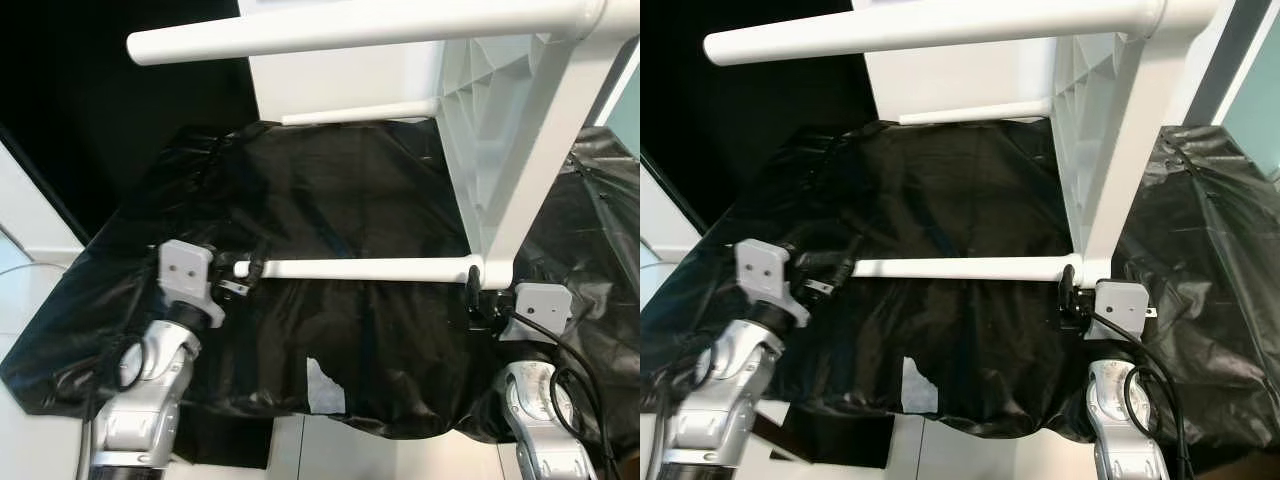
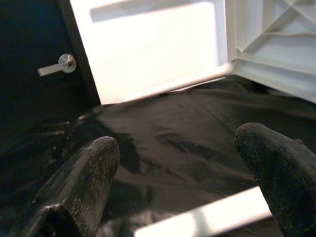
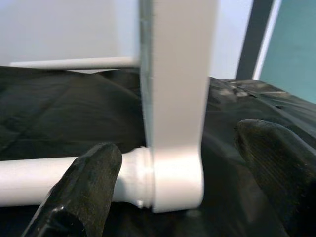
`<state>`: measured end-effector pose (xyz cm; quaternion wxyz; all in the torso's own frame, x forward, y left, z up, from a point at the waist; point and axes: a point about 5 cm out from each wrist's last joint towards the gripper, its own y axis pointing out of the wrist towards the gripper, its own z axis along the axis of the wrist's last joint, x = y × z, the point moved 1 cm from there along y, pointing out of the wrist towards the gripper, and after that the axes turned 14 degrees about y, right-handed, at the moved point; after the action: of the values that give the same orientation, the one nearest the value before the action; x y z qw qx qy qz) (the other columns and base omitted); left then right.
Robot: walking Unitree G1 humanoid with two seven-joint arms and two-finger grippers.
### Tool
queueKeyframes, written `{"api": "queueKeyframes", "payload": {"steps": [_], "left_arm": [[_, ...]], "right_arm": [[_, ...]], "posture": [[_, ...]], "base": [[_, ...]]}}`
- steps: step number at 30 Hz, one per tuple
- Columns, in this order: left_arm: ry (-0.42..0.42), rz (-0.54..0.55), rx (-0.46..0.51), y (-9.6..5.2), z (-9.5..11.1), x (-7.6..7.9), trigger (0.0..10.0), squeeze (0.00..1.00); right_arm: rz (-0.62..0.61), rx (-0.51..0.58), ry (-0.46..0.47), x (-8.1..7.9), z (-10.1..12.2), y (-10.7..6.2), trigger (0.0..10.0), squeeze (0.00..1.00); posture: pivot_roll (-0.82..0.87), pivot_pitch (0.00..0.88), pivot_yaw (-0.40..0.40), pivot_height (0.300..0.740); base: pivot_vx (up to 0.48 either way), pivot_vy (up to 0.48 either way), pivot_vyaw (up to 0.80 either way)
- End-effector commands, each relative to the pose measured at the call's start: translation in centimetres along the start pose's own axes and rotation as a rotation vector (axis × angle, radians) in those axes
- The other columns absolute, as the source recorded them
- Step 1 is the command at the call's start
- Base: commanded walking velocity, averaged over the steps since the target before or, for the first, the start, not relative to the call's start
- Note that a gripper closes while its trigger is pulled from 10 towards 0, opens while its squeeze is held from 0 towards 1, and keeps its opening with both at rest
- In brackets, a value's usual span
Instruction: Building children table
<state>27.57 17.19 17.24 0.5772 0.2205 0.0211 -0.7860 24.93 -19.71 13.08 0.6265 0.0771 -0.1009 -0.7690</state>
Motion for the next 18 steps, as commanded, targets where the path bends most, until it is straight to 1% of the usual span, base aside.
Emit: {"api": "queueKeyframes", "payload": {"steps": [1,2,3,4,5,6,7,8,9,10,11,12,13,14,16,17,18], "left_arm": [[0.051,0.000,0.021,0.2,0.3,-0.6,10.0,0.00],[0.104,0.016,0.044,0.3,0.9,-1.5,10.0,0.00],[0.122,0.021,0.052,0.3,1.0,-1.8,10.0,0.00],[0.198,0.016,0.083,0.3,1.7,-2.1,10.0,0.00],[0.239,0.013,0.101,0.3,2.1,-2.1,10.0,0.00],[0.323,0.018,0.139,0.2,2.8,-2.0,10.0,0.00],[0.337,0.031,0.150,0.1,3.1,-2.0,10.0,0.00],[0.355,0.060,0.178,0.1,3.8,-2.3,10.0,0.00],[0.355,0.060,0.178,0.1,3.8,-2.3,10.0,0.00],[0.466,0.177,0.274,-0.2,6.0,-3.5,10.0,0.00],[0.481,0.200,0.287,-0.2,6.4,-3.7,10.0,0.00],[0.556,0.257,0.326,-0.5,7.2,-4.0,10.0,0.00],[0.603,0.291,0.350,-0.7,7.7,-4.1,10.0,0.00],[0.663,0.347,0.386,-0.8,8.7,-4.3,10.0,0.00],[0.742,0.400,0.416,-0.6,10.0,-4.8,10.0,0.00],[0.742,0.400,0.416,-0.6,10.0,-4.8,10.0,0.00],[0.827,0.419,0.414,-0.1,10.7,-5.1,10.0,0.00]], "right_arm": [[-0.006,-0.013,0.004,0.1,-0.1,-0.1,10.0,0.00],[-0.002,-0.010,0.001,0.1,-0.1,-0.1,10.0,0.00],[-0.001,-0.010,-0.002,0.1,-0.1,0.0,10.0,0.00],[0.005,-0.017,-0.001,0.0,-0.2,0.0,10.0,0.00],[0.011,-0.018,0.004,-0.1,-0.3,0.1,10.0,0.00],[0.022,-0.023,0.013,-0.3,-0.3,0.3,10.0,0.00],[0.024,-0.027,0.022,-0.3,-0.3,0.5,10.0,0.00],[0.024,-0.036,0.035,-0.3,-0.4,0.6,10.0,0.00],[0.024,-0.036,0.035,-0.3,-0.4,0.6,10.0,0.00],[0.020,-0.045,0.038,0.0,-0.5,0.9,10.0,0.00],[0.019,-0.046,0.037,0.0,-0.5,0.9,10.0,0.00],[0.020,-0.048,0.034,0.1,-0.6,1.0,10.0,0.00],[0.022,-0.049,0.032,0.2,-0.6,1.0,10.0,0.00],[0.026,-0.050,0.031,0.2,-0.6,1.2,10.0,0.00],[0.034,-0.052,0.033,0.0,-0.6,1.4,10.0,0.00],[0.034,-0.052,0.033,0.0,-0.6,1.4,10.0,0.00],[0.043,-0.054,0.040,-0.2,-0.6,1.4,10.0,0.00]], "posture": [[-0.02,0.035,0.034,0.740],[-0.02,0.034,0.033,0.740],[-0.02,0.034,0.033,0.740],[-0.02,0.037,0.032,0.740],[-0.01,0.038,0.029,0.740],[-0.01,0.038,0.027,0.740],[-0.01,0.038,0.022,0.740],[-0.01,0.039,0.015,0.740],[-0.01,0.039,0.015,0.740],[0.00,0.039,0.008,0.740],[0.00,0.039,0.008,0.740],[0.00,0.041,0.003,0.740],[0.00,0.042,0.003,0.740],[0.00,0.043,0.000,0.740],[0.00,0.041,0.002,0.740],[0.00,0.041,0.002,0.740],[0.00,0.040,0.006,0.740]], "base": [[0.000,0.000,-0.74],[0.000,0.000,0.00],[0.000,0.000,0.00],[0.000,0.000,0.00],[0.000,0.000,0.00],[0.000,0.000,0.00],[0.000,0.000,0.00],[0.000,0.000,0.00],[0.000,0.000,0.00],[0.000,0.000,0.00],[0.000,0.000,0.00],[0.000,0.000,0.00],[0.000,0.000,0.00],[0.000,0.000,0.00],[0.000,0.000,0.00],[0.000,0.000,0.00],[0.000,0.000,0.00]]}}
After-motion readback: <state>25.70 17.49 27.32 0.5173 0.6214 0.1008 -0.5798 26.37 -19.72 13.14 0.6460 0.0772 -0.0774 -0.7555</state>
